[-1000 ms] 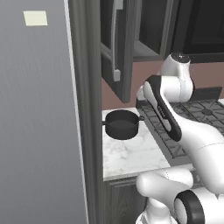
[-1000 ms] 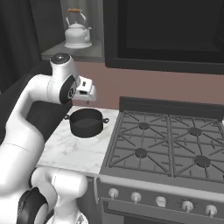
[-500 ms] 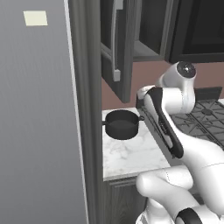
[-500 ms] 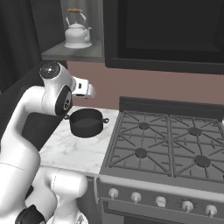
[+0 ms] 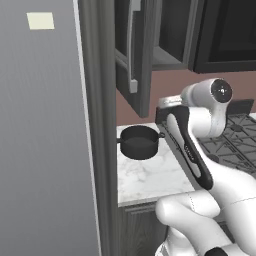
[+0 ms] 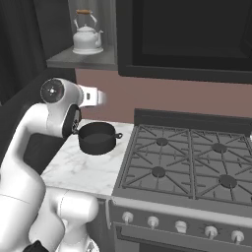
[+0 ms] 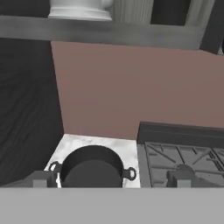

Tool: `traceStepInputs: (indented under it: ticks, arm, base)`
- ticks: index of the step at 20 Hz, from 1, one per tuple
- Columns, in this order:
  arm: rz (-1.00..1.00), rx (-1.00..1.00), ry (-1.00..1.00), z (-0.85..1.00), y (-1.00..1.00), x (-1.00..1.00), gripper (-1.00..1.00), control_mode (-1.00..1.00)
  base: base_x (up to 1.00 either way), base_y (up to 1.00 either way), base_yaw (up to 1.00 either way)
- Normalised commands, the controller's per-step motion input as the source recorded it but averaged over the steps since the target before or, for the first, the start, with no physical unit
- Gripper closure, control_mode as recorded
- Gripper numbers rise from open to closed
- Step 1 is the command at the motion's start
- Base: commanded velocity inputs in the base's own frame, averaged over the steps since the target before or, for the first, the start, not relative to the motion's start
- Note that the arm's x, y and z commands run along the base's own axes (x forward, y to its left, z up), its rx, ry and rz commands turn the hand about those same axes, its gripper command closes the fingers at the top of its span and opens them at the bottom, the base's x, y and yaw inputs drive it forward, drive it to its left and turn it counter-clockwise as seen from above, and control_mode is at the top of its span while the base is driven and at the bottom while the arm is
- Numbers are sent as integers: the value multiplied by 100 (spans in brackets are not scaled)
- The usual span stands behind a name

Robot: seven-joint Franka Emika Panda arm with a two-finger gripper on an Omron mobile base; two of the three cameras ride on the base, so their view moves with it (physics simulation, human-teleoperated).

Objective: Pick the kettle from the cabinet and place it on a stove burner. Then pick the pot from the counter and place it on another stove burner. Finally, turn both burners on.

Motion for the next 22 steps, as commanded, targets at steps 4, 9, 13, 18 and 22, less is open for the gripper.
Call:
traceStepInputs:
  ticks: [4, 9, 13, 18, 22]
  arm:
    - [3, 0, -17, 40, 0, 0, -100, -100]
    - [3, 0, -14, 41, 0, 0, -100, -100]
    - [3, 0, -10, 42, 0, 0, -100, -100]
    - [2, 0, -8, 43, 0, 0, -100, -100]
    - [1, 0, -5, 36, 0, 0, -100, -100]
  base:
    - [0, 0, 0]
    - [0, 0, 0]
    - [0, 0, 0]
    - [0, 0, 0]
    - [0, 0, 0]
